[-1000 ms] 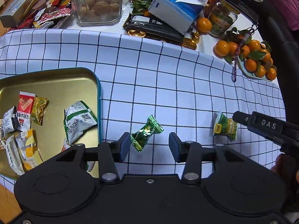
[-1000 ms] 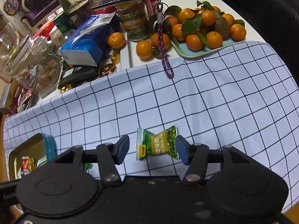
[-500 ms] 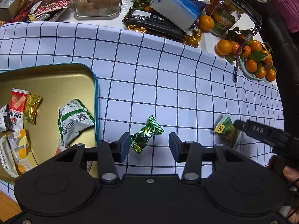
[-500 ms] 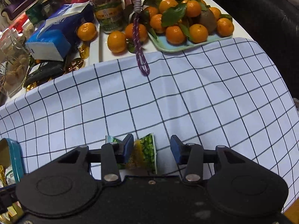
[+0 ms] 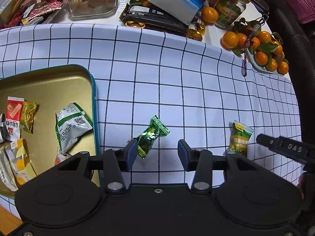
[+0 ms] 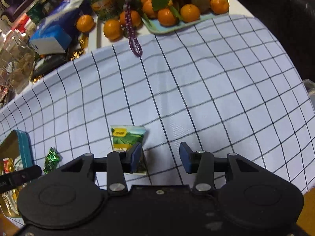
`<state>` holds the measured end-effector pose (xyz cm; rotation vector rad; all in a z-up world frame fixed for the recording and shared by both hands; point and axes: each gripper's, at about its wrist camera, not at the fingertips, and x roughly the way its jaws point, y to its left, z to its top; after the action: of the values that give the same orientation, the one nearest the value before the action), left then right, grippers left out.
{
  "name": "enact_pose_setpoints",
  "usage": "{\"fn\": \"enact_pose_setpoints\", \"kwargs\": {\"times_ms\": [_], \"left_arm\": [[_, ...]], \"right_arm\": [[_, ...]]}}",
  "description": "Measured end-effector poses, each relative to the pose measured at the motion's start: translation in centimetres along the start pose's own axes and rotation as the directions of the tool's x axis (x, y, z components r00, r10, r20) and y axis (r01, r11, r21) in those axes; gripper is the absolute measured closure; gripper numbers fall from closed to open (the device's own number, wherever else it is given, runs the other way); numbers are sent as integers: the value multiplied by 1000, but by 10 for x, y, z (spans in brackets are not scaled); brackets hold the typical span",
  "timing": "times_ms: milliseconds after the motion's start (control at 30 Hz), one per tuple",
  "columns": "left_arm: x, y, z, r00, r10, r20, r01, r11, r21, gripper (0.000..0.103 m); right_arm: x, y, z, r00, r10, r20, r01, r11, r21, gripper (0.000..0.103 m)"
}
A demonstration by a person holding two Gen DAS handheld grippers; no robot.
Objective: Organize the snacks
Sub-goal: 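Close the left tool on the green candy while the right tool grasps the green garlic packet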
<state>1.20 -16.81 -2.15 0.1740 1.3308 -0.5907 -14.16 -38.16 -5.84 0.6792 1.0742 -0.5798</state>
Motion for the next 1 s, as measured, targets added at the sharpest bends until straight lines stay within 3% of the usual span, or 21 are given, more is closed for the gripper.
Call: {"fn": "enact_pose_setpoints", "kwargs": {"times_ms": [200,467,767,1000], "left_arm": [[10,-2,3,1000,4,-11,-4,1000,20,51],[19,-7,5,999,30,-14,-30,998,59,51],[31,-5,7,999,35,-39,-34,999,41,51],[36,-7,11,998,55,-36,-54,998,37,51]], "right_arm": [[-3,15,8,993,118,-1,-118,993,15,49],[18,32,4,998,55,-40,-56,998,-27,49],[34,40,-2,998,-46,-47,41,994,-99,49],[39,40,-3,998,-44,-48,39,995,-91,46]]}}
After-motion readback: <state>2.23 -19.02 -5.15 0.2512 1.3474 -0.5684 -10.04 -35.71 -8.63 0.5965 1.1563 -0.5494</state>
